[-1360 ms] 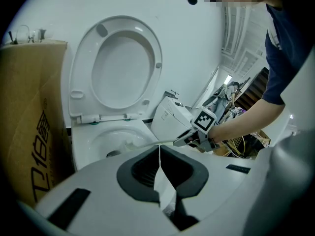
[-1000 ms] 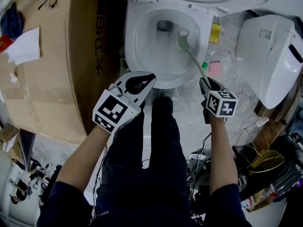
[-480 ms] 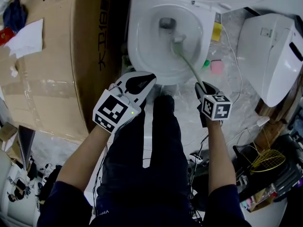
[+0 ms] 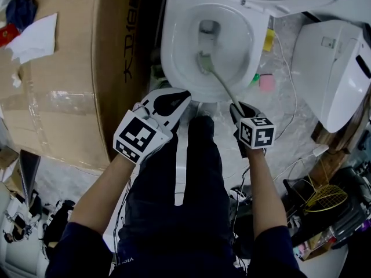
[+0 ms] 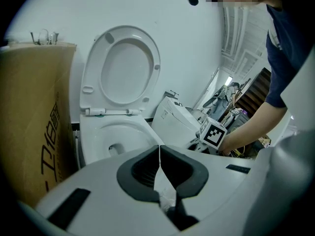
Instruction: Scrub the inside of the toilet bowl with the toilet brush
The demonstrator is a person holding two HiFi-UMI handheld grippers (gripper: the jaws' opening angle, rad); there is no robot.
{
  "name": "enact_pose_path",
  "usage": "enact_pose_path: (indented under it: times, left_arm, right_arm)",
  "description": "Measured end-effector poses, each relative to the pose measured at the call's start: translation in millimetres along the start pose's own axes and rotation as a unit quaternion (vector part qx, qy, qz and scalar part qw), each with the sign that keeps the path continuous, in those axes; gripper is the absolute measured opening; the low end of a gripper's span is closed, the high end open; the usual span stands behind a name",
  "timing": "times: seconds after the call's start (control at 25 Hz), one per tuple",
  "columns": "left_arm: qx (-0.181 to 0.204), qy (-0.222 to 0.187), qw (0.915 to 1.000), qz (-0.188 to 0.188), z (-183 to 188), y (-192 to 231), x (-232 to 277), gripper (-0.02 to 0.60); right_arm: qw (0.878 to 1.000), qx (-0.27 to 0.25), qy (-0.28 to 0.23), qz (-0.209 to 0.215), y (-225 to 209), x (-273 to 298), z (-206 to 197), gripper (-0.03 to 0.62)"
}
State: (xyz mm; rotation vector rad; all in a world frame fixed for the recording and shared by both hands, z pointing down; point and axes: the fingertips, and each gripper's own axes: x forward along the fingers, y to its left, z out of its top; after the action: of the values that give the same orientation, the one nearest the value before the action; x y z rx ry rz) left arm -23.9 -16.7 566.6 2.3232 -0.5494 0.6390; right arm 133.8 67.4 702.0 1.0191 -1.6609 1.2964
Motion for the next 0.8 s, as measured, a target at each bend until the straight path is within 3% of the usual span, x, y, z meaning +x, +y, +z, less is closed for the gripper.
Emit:
enact_pose_path:
  times: [0.44, 0.8]
  left_arm:
    - [-0.007, -0.011, 0.9999, 0.007, 5.5, 10.9, -12.6, 0.035]
    - [-0.017, -0.020, 0.9994, 0.022, 18.5, 29.8, -23.6, 0.035]
  right_arm:
    - [0.999, 0.022, -0.017, 0.036, 40.1, 11.0, 18.5, 0.083]
    - [0.999, 0.002, -0.032, 0.037, 46.5, 12.5, 61.7, 0.083]
